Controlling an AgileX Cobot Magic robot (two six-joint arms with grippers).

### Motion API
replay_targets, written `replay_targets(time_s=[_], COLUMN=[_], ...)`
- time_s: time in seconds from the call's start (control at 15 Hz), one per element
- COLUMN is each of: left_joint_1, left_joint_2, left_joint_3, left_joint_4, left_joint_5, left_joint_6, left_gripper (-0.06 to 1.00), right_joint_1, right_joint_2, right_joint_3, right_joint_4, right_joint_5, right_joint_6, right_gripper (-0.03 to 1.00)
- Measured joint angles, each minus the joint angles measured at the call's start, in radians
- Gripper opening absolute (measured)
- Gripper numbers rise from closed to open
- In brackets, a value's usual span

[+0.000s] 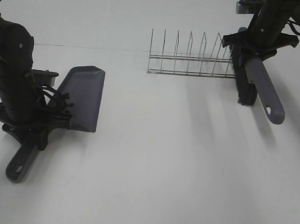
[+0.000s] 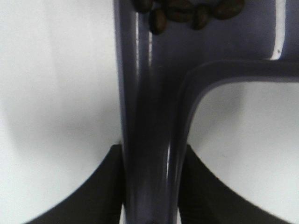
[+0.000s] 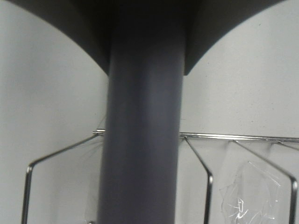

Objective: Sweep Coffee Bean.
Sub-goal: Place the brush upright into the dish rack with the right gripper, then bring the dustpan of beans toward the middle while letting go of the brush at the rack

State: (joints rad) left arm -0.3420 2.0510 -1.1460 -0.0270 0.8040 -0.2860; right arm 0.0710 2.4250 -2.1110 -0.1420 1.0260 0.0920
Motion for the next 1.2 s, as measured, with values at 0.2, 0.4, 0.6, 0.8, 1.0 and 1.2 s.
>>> replay_targets(time_s=[0.2,0.4,0.6,0.8,1.0,1.2], left_joint_1=[0.0,0.0,0.0,0.0,0.0,0.0], left_joint_2=[0.0,0.0,0.0,0.0,0.0,0.0], left_joint_3=[0.0,0.0,0.0,0.0,0.0,0.0], left_joint_4=[0.0,0.0,0.0,0.0,0.0,0.0], left_joint_5=[0.0,0.0,0.0,0.0,0.0,0.0], left_joint_6=[0.0,0.0,0.0,0.001,0.001,0.001], left_gripper=[0.27,0.27,0.27,0.27,0.27,0.27], right_joint_1=[-0.004,-0.009,-0.01,-0.01,-0.01,-0.01], right_joint_2=[0.0,0.0,0.0,0.0,-0.005,-0.038], right_joint_3=[0.0,0.0,0.0,0.0,0.0,0.0], right_joint_4=[0.042,0.067,0.075,0.076,0.076,0.072], right_joint_5=[-0.021,-0.056,-0.077,-0.09,-0.099,-0.099], right_joint_6=[-0.01,-0.032,-0.032,-0.031,-0.024,-0.023], right_gripper=[0.27,0.27,0.27,0.36,0.63,0.69])
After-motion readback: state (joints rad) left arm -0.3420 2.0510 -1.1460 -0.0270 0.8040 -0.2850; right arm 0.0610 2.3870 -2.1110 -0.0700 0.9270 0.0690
